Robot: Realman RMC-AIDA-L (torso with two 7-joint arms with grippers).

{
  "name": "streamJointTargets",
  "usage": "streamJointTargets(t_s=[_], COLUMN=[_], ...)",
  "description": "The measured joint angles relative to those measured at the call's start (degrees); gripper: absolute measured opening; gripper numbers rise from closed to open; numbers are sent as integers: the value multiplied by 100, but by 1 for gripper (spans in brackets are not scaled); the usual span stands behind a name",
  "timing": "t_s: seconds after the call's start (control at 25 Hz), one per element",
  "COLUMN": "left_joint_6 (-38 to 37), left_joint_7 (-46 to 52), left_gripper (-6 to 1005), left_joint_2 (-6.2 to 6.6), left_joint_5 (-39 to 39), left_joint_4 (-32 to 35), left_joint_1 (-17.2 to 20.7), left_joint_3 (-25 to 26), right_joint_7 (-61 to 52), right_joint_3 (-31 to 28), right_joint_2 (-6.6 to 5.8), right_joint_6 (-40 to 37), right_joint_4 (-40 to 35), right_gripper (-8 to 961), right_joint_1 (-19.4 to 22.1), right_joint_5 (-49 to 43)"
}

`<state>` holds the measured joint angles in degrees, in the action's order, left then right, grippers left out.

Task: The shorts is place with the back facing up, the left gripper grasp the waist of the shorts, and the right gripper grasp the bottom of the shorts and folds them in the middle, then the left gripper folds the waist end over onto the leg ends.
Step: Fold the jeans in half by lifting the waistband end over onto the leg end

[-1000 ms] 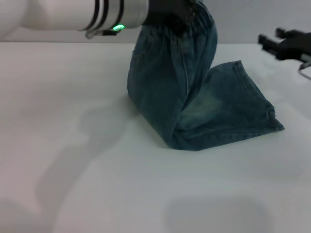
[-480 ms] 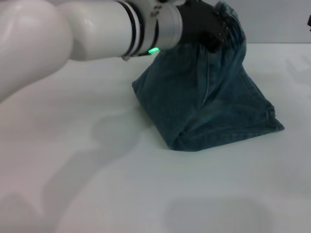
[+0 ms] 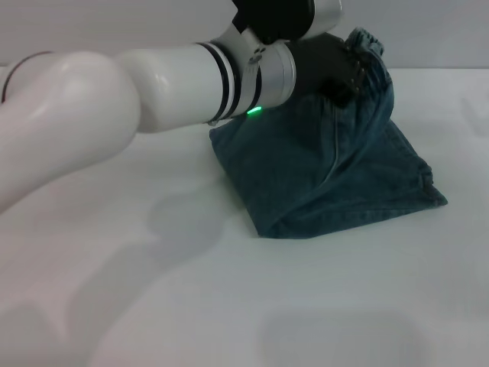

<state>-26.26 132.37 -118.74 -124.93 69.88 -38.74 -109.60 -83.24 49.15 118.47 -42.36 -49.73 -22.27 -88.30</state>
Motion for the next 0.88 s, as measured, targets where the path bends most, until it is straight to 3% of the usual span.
streamJointTargets(t_s=[0.44,0.88], left_joint_6=[449,678], left_joint_7=[-1,-2], left_gripper=[67,102], left_joint_2=[-7,-8], left_joint_5=[361,563], left_joint_4=[-559,-554], left_joint_1=[-164,-141], left_joint_3=[-369,-432], right_joint_7=[1,1], right_joint_3=[-2,7], right_joint_2=[0,10], right_joint_6=[-1,-91], right_joint_4=[29,72], right_gripper=[507,507], right_joint_1=[28,57], right_joint_5=[1,7])
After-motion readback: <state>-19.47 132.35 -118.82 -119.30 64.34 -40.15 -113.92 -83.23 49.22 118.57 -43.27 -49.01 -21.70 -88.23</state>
